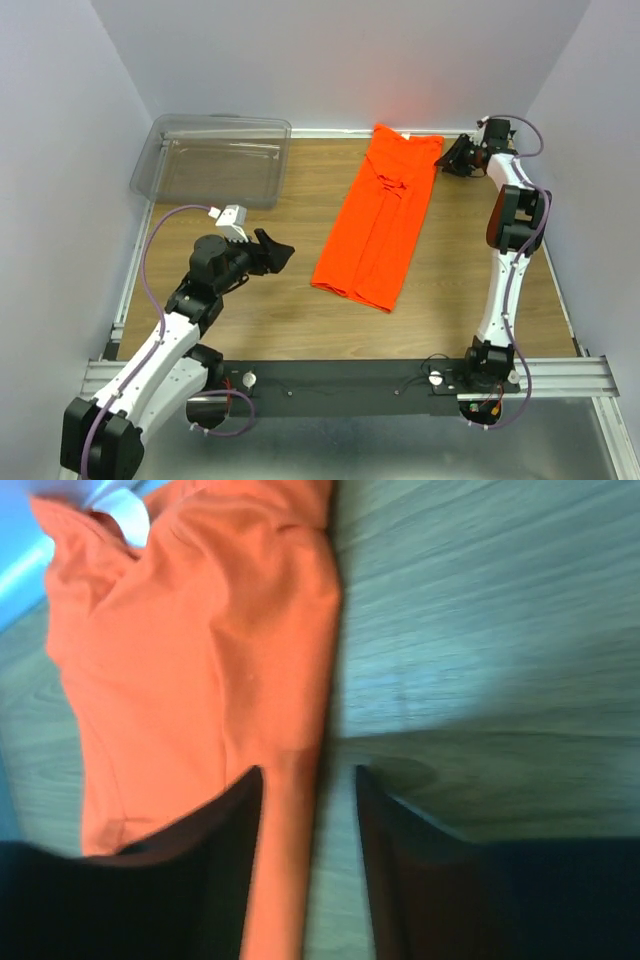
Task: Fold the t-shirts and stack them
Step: Fold the tshirt
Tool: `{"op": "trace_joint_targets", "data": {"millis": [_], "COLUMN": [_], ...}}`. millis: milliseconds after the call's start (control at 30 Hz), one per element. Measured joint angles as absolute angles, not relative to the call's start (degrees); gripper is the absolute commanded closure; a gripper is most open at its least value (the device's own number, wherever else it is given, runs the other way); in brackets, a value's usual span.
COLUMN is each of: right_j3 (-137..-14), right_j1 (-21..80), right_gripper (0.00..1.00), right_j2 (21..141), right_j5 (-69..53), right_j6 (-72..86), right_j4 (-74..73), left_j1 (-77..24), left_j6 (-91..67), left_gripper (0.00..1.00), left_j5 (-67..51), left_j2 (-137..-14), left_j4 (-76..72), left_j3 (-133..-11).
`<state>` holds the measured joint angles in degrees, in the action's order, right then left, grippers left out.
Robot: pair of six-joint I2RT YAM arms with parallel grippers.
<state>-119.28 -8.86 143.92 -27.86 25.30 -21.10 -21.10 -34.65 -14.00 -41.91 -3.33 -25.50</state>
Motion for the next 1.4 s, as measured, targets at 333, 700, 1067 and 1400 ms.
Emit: {"op": "trace_joint_targets", "data": {"millis": [333, 700, 1067, 1400], "right_j3": [-100.38, -61.28, -56.53, -55.88], "right_j1": [-9.91, -9.43, -8.86, -1.48], "right_gripper": [0.34, 0.01, 0.05, 0.05], "right_j2": [128.01, 78.24, 76.34, 74.22], "right_j5": [-31.38, -56.23, -63.99, -59.86], "right_j6": [4.12, -34.81, -39.4, -51.99], "right_j4": [-26.26, -27.66, -30.11, -39.48], "left_j1": [-24.91, -33.52, -36.45, -42.33], "left_j6": [-38.28, -36.84, -35.31, -41.08], "left_gripper": [0.2, 0.42, 0.88, 0.95], "left_j5": [-15.29, -10.68, -11.6, -12.51], "left_j2": [-58.96, -87.31, -92.2, -81.65], "left_j4": [-4.49, -8.19, -9.3, -8.8], "left_j3": [-26.02, -38.04, -39.09, -29.78]}}
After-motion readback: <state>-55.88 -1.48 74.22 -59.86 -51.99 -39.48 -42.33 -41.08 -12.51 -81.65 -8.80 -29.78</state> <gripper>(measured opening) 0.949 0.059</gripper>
